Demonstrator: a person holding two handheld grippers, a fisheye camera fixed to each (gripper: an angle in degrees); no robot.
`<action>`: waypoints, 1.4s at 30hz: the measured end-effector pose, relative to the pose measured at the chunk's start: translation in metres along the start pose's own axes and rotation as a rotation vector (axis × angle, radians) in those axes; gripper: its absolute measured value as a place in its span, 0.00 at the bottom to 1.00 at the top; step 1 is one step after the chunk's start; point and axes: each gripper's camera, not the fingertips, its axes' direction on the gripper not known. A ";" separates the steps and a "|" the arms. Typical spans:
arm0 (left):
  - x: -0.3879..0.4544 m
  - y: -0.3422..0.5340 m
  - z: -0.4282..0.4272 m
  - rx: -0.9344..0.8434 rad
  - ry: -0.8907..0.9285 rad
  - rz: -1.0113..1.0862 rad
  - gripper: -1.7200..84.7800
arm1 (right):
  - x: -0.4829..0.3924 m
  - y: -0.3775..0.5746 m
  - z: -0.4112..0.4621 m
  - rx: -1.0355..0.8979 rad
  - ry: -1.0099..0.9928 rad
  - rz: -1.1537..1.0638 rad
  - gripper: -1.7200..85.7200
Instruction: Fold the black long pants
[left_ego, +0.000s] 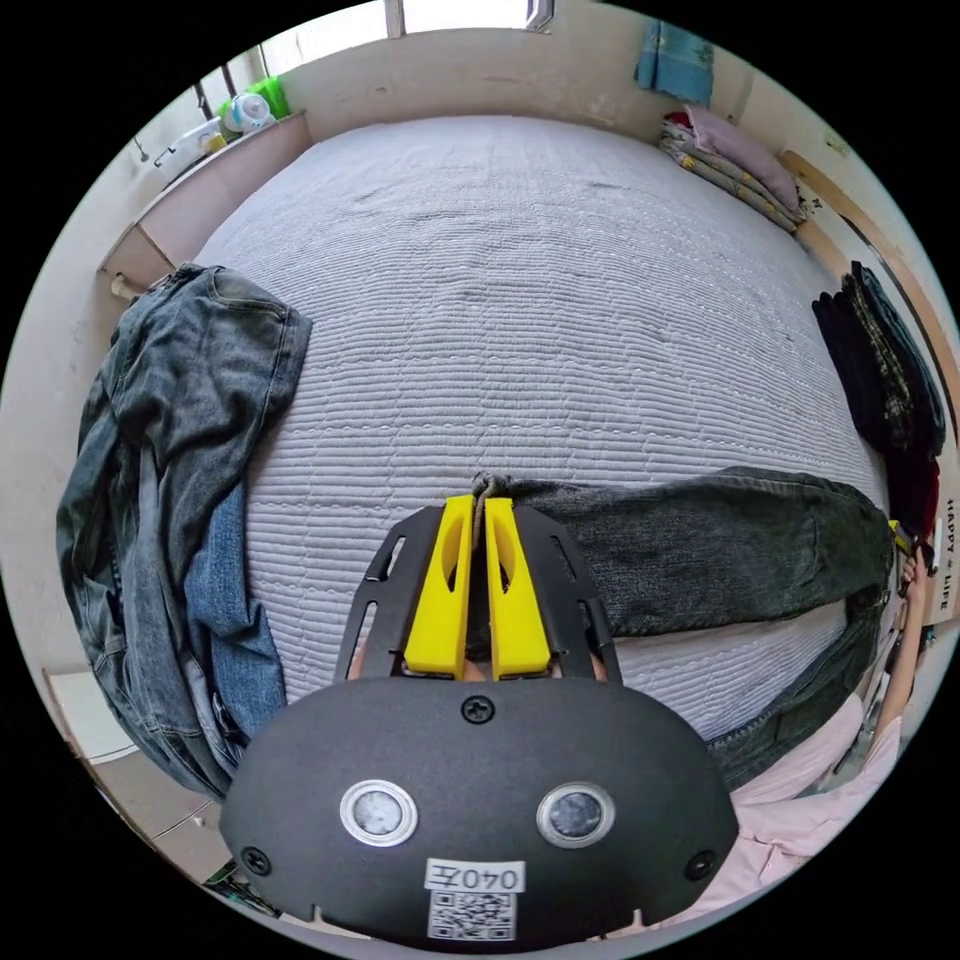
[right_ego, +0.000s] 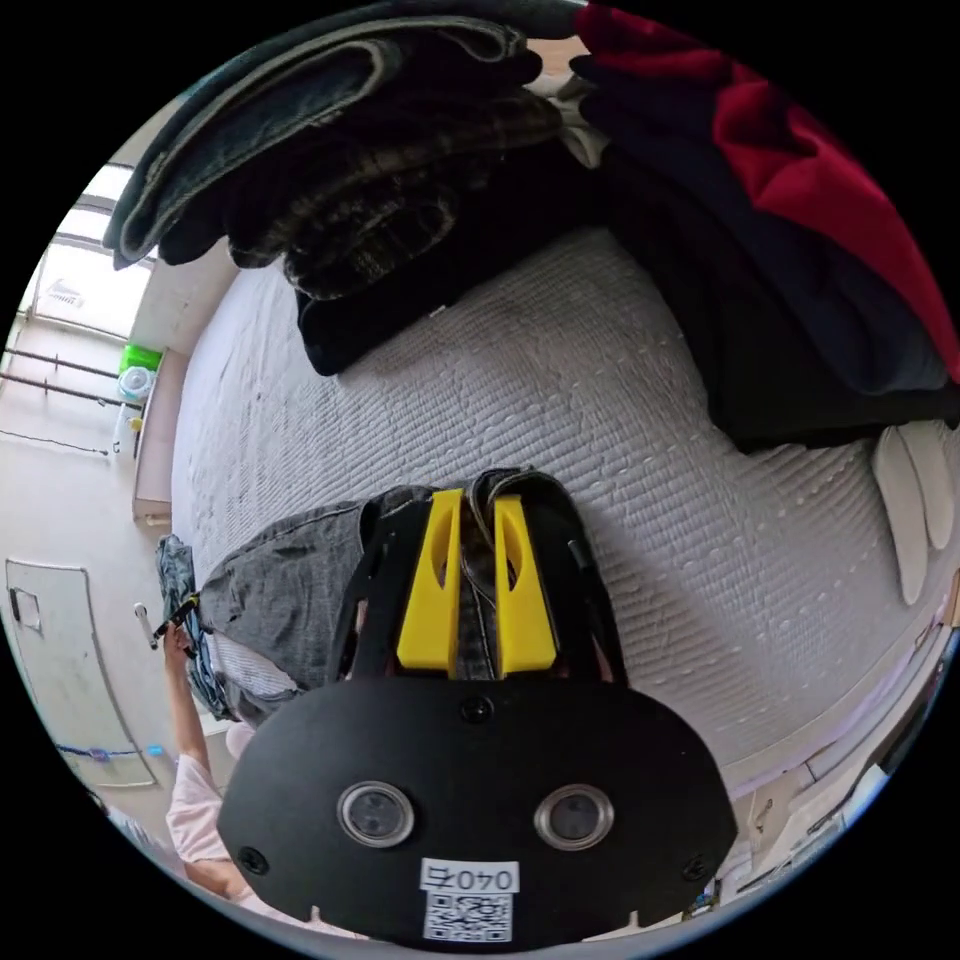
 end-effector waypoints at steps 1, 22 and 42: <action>0.001 0.000 -0.003 0.003 0.002 0.000 0.01 | -0.007 0.001 -0.007 0.051 0.012 -0.015 0.07; 0.043 -0.046 -0.061 0.208 -0.392 -0.191 0.01 | -0.127 -0.030 -0.006 0.337 0.218 -0.171 0.11; 0.129 0.035 -0.111 0.149 -0.159 0.145 0.01 | -0.376 0.148 0.119 0.057 0.080 -0.908 0.01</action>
